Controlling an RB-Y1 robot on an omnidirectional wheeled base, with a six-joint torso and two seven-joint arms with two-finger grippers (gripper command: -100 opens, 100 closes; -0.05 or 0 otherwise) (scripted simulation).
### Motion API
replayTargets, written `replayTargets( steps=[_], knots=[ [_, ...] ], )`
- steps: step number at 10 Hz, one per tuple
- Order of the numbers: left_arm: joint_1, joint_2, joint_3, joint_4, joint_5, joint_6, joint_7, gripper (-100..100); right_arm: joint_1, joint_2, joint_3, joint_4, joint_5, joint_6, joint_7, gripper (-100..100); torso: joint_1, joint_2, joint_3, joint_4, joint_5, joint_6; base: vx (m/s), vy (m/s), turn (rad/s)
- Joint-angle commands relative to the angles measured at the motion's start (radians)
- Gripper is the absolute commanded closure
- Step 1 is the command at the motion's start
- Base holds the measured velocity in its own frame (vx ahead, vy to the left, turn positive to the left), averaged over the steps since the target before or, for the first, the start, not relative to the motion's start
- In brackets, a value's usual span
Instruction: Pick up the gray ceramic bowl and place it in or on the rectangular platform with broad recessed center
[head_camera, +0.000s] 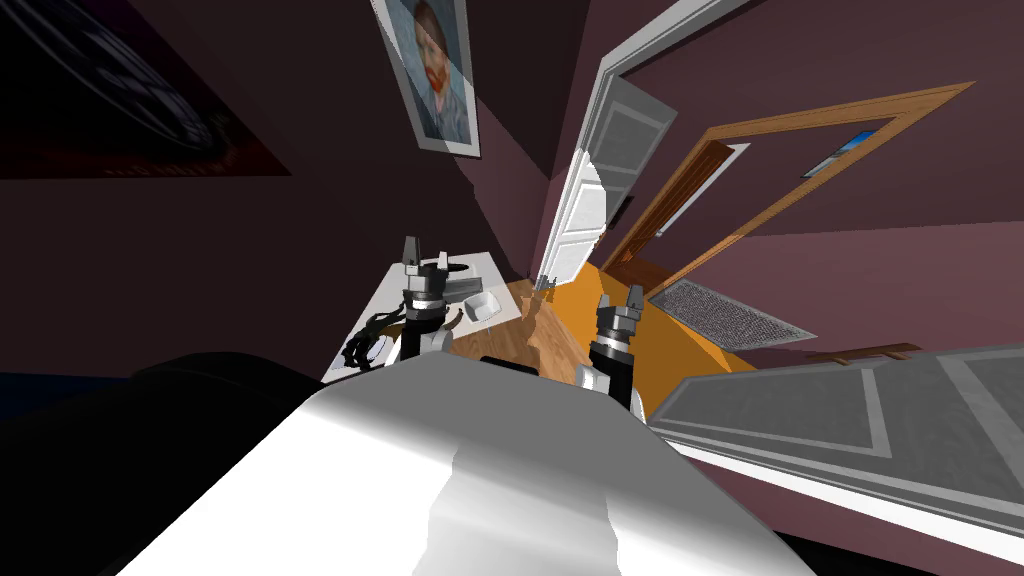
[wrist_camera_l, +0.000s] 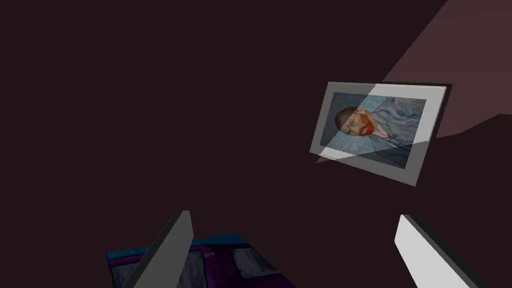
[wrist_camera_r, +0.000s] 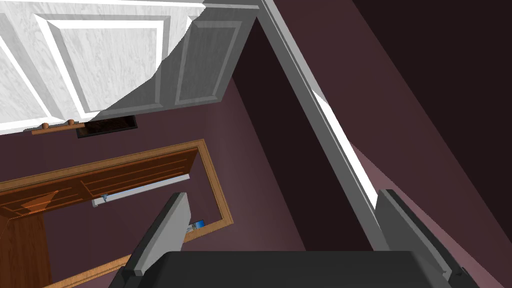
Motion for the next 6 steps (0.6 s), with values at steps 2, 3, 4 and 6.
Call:
replayTargets(
  steps=[2,3,4,6],
  knots=[
    [0.000,0.063,0.005,0.007,0.002,0.028,0.009,-100,0.000,0.000,0.000,0.000,0.000,0.000,0.000,0,-0.001,0.000,0.000,0.000,0.000,0.000,-0.005,-0.028,-0.007],
    [0.000,0.087,0.008,0.011,0.003,0.045,0.015,-100,0.000,0.000,0.000,0.000,0.000,0.000,0.000,0,-0.002,0.001,0.000,0.000,0.000,0.000,-0.015,-0.051,-0.011],
    [0.000,0.109,0.011,0.016,0.005,0.067,0.023,-100,0.000,0.000,0.000,0.000,0.000,0.000,0.000,0,-0.003,0.001,0.000,0.000,-0.001,0.000,-0.015,-0.081,-0.018],
    [0.001,0.146,0.021,0.027,0.007,0.118,0.041,-100,0.000,0.000,0.000,0.000,0.000,0.000,0.000,0,-0.006,0.001,0.001,0.000,-0.001,0.000,-0.024,-0.107,-0.020]
  ],
)
